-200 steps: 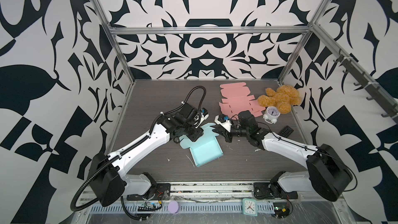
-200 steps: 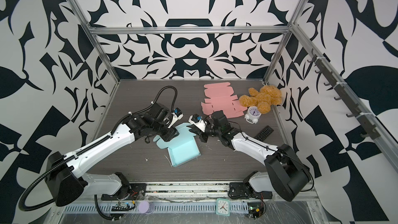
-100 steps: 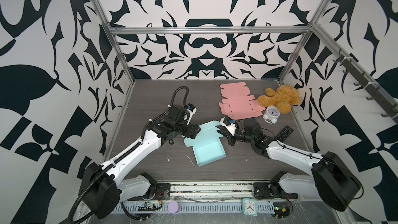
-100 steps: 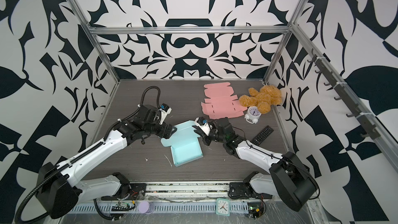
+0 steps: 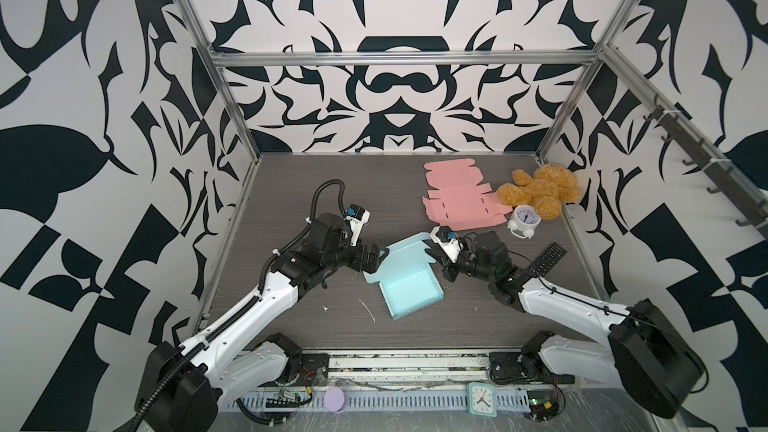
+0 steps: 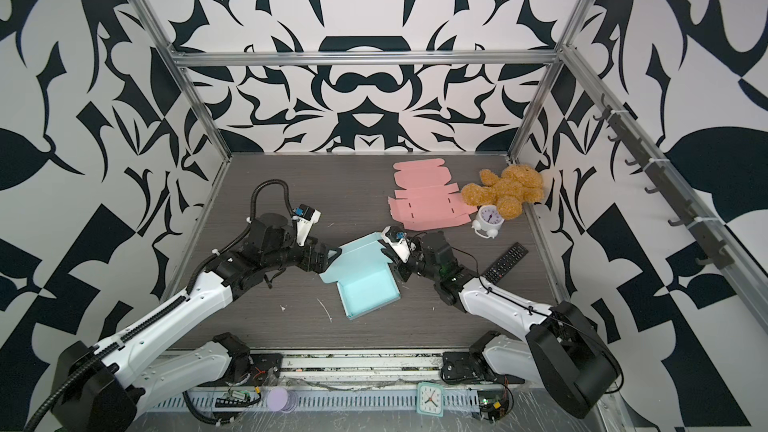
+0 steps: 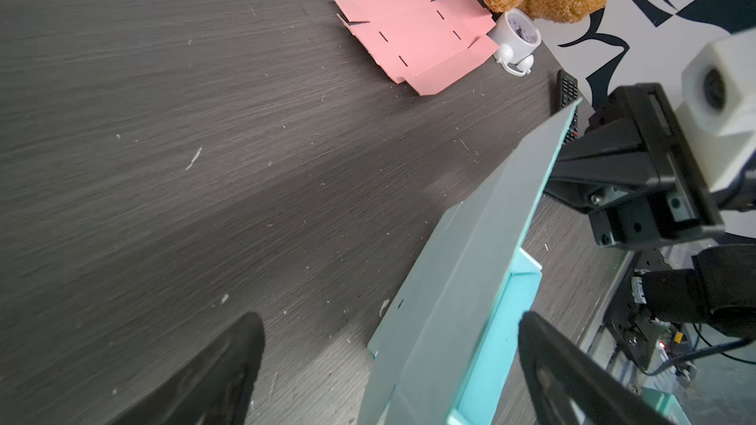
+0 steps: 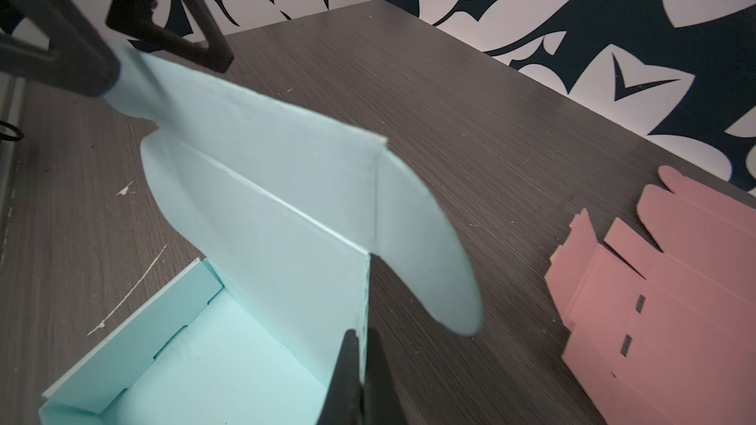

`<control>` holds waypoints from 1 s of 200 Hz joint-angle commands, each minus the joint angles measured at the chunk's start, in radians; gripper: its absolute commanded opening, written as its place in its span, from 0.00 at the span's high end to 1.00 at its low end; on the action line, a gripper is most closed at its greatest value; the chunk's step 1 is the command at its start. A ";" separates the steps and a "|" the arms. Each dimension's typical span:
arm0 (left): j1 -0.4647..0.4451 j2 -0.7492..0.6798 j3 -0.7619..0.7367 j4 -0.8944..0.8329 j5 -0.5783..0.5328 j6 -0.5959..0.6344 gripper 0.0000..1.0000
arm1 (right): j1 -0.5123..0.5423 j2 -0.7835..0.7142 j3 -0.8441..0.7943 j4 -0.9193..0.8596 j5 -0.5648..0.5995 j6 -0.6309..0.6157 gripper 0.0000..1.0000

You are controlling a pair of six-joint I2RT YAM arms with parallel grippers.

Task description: Fold the paper box

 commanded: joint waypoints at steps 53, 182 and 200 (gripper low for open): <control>0.004 -0.030 -0.097 0.160 0.057 -0.022 0.01 | -0.002 -0.044 -0.024 0.032 0.132 0.045 1.00; 0.004 -0.028 -0.210 0.303 0.073 -0.007 0.08 | -0.002 -0.067 -0.045 0.035 0.156 0.086 1.00; 0.004 -0.005 -0.218 0.339 0.078 -0.002 0.14 | -0.002 -0.068 -0.045 0.033 0.158 0.092 1.00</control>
